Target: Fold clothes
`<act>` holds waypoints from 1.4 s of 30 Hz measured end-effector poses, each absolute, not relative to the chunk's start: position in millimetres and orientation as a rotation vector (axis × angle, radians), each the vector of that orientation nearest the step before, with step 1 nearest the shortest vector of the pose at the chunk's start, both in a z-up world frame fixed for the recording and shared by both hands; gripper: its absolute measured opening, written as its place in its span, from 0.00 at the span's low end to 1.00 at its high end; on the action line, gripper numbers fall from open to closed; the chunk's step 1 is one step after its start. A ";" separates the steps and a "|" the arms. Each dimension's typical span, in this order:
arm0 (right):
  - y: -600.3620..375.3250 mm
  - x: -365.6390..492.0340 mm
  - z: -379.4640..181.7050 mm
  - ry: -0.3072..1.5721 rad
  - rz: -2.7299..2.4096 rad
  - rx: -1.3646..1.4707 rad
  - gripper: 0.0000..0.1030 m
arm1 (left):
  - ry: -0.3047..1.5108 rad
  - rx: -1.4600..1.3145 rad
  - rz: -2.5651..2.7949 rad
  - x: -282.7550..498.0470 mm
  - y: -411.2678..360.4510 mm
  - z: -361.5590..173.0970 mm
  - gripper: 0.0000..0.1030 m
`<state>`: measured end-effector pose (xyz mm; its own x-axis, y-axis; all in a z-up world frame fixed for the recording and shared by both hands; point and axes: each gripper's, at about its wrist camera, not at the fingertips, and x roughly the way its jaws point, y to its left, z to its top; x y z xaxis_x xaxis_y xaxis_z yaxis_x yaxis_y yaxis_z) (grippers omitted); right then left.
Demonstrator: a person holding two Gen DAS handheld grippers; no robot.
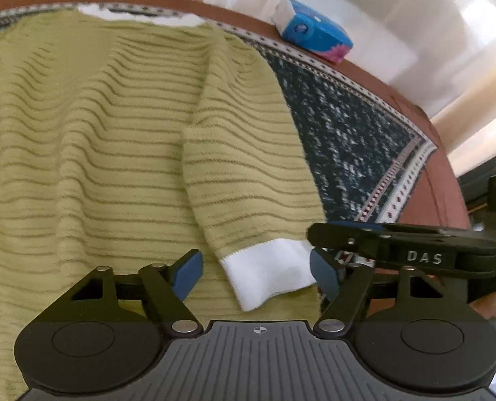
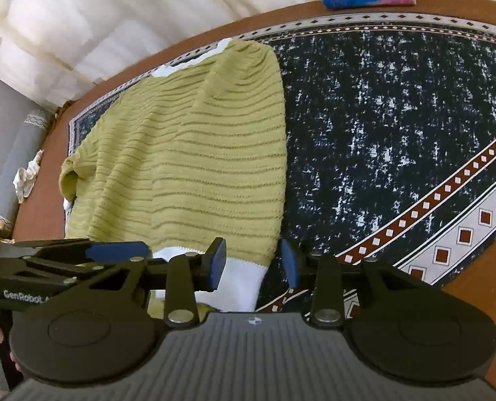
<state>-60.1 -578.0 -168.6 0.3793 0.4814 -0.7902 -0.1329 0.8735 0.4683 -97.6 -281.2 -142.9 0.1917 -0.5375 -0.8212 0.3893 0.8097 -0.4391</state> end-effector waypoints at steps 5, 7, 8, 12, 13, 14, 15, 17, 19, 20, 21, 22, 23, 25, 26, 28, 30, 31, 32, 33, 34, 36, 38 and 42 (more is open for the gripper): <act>-580.9 -61.8 -170.3 1.111 0.383 0.382 0.38 | 1.221 -0.112 -0.656 -97.3 -285.9 -145.0 0.54; -581.3 -62.8 -171.3 1.108 0.375 0.390 0.37 | 1.232 -0.118 -0.654 -96.5 -285.9 -144.7 0.27; -581.5 -63.2 -171.9 1.106 0.376 0.394 0.36 | 1.232 -0.118 -0.650 -96.7 -285.5 -144.1 0.20; -581.8 -62.7 -176.2 1.130 0.381 0.393 0.03 | 1.211 -0.110 -0.649 -98.1 -284.3 -135.0 0.00; -582.0 -63.0 -175.0 1.127 0.382 0.389 0.03 | 1.206 -0.108 -0.651 -98.0 -284.4 -131.1 0.00; -582.0 -63.3 -171.5 1.117 0.383 0.376 0.03 | 1.198 -0.105 -0.655 -97.9 -284.9 -126.5 0.00; -583.6 -63.1 -165.9 1.102 0.390 0.376 0.03 | 1.190 -0.103 -0.658 -97.8 -285.5 -121.9 0.00; -588.1 -61.4 -151.8 1.064 0.397 0.370 0.02 | 1.172 -0.103 -0.672 -97.4 -288.3 -110.1 0.00; -595.8 -56.6 -133.5 1.016 0.399 0.366 0.02 | 1.153 -0.113 -0.697 -96.8 -294.0 -97.8 0.00; -601.8 -52.7 -122.3 0.985 0.396 0.364 0.02 | 1.141 -0.117 -0.714 -96.4 -300.8 -91.7 0.00; -607.8 -48.8 -111.0 0.955 0.394 0.362 0.02 | 1.133 -0.125 -0.731 -95.4 -309.0 -86.6 0.00; -614.6 -42.8 -99.3 0.924 0.392 0.353 0.02 | 1.129 -0.137 -0.747 -93.4 -319.2 -82.8 0.00; -621.4 -36.8 -87.7 0.894 0.390 0.343 0.02 | 1.128 -0.149 -0.761 -91.0 -329.4 -80.1 0.00; -632.8 -26.3 -68.5 0.842 0.383 0.315 0.02 | 1.133 -0.168 -0.784 -85.3 -351.7 -78.1 0.00; -638.8 -20.3 -60.1 0.819 0.374 0.297 0.02 | 1.134 -0.169 -0.801 -82.8 -365.3 -78.0 0.00; -651.6 -11.6 -49.9 0.790 0.357 0.271 0.02 | 1.128 -0.155 -0.828 -80.1 -392.4 -80.6 0.00; -664.5 -4.4 -46.0 0.778 0.336 0.248 0.02 | 1.125 -0.138 -0.851 -78.6 -418.8 -86.0 0.00; -670.8 -1.4 -46.0 0.778 0.325 0.236 0.02 | 1.134 -0.138 -0.862 -78.4 -430.8 -91.7 0.00; -677.2 1.6 -46.1 0.778 0.314 0.225 0.02 | 1.142 -0.138 -0.872 -78.2 -442.7 -97.4 0.00; -684.0 4.3 -50.6 0.789 0.298 0.216 0.02 | 1.153 -0.137 -0.879 -78.1 -452.7 -103.8 0.00; -689.5 7.3 -56.3 0.802 0.285 0.212 0.02 | 1.165 -0.132 -0.881 -78.3 -459.9 -111.2 0.00; -700.6 11.3 -72.7 0.842 0.255 0.210 0.02 | 1.189 -0.124 -0.886 -78.7 -474.4 -125.9 0.00; -708.6 12.9 -92.6 0.883 0.213 0.197 0.00 | 1.212 -0.114 -0.891 -79.4 -485.4 -138.7 0.00; -724.8 12.0 -130.8 0.966 0.143 0.224 0.00 | 1.249 -0.092 -0.901 -82.9 -480.0 -150.0 0.25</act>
<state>12.0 -724.8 -130.8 0.5614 0.2198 -0.7978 -0.0213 0.9676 0.2516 -82.9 -480.0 -150.0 0.0310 -0.6306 -0.7755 0.5372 0.6648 -0.5191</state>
